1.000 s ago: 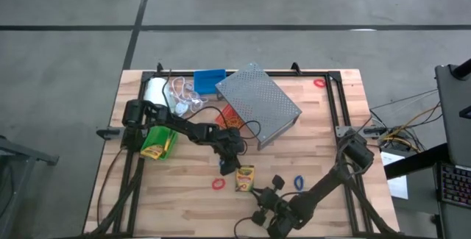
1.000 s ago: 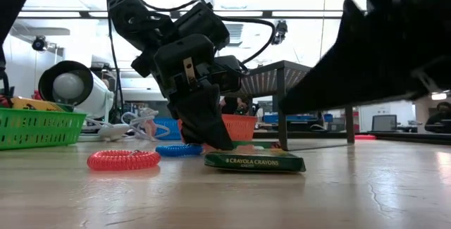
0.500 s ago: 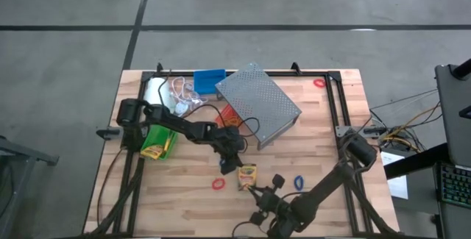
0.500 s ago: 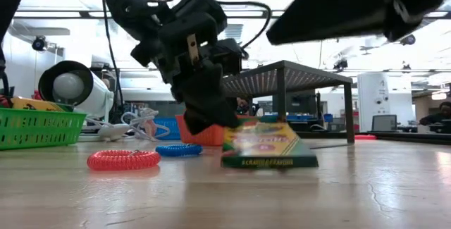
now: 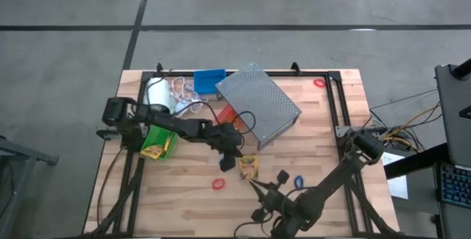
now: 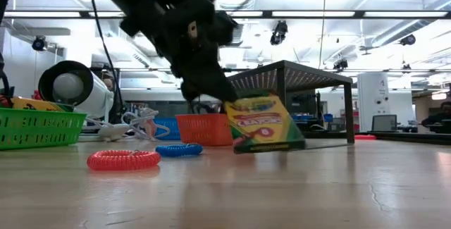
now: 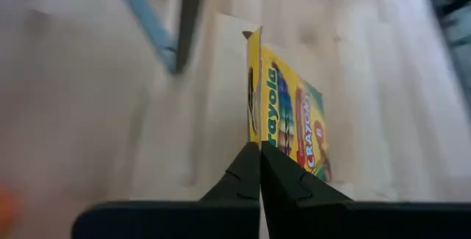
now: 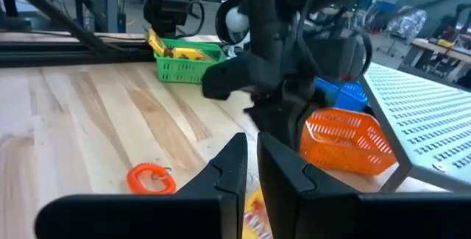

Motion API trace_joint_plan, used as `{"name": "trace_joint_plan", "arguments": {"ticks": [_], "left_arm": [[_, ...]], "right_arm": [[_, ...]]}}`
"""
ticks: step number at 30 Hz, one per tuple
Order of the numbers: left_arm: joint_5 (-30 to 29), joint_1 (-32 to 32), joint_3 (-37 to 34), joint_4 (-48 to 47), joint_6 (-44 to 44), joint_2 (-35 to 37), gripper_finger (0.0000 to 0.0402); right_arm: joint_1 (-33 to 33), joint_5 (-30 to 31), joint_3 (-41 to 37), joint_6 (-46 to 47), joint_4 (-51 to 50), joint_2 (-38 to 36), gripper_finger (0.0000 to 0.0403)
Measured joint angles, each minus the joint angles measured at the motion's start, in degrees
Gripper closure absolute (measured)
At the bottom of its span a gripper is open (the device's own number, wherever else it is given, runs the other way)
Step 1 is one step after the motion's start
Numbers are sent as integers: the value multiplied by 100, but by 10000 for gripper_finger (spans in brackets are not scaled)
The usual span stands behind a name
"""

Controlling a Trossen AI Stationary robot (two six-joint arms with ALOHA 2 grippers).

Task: Pick & Place Office Desk Supplies
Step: Put the crayon box into the green bin

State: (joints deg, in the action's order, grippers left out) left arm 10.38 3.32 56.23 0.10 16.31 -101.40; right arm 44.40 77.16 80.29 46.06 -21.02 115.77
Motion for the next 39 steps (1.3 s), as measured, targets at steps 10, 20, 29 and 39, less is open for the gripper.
{"name": "trace_joint_plan", "arguments": {"ticks": [10,20,29,39], "left_arm": [[-673,321,-15,-809,-334,1264,401],[-2703,680,-37,-2350,44,2543,401],[-4060,1190,-37,-3759,1442,3223,401],[-4812,1741,90,-5180,3164,3267,401]], "right_arm": [[21,94,-26,26,-13,0,372],[36,103,-35,-305,-182,0,372],[35,297,-35,-324,-849,-17,372],[33,402,-57,-313,-1534,-263,371]]}}
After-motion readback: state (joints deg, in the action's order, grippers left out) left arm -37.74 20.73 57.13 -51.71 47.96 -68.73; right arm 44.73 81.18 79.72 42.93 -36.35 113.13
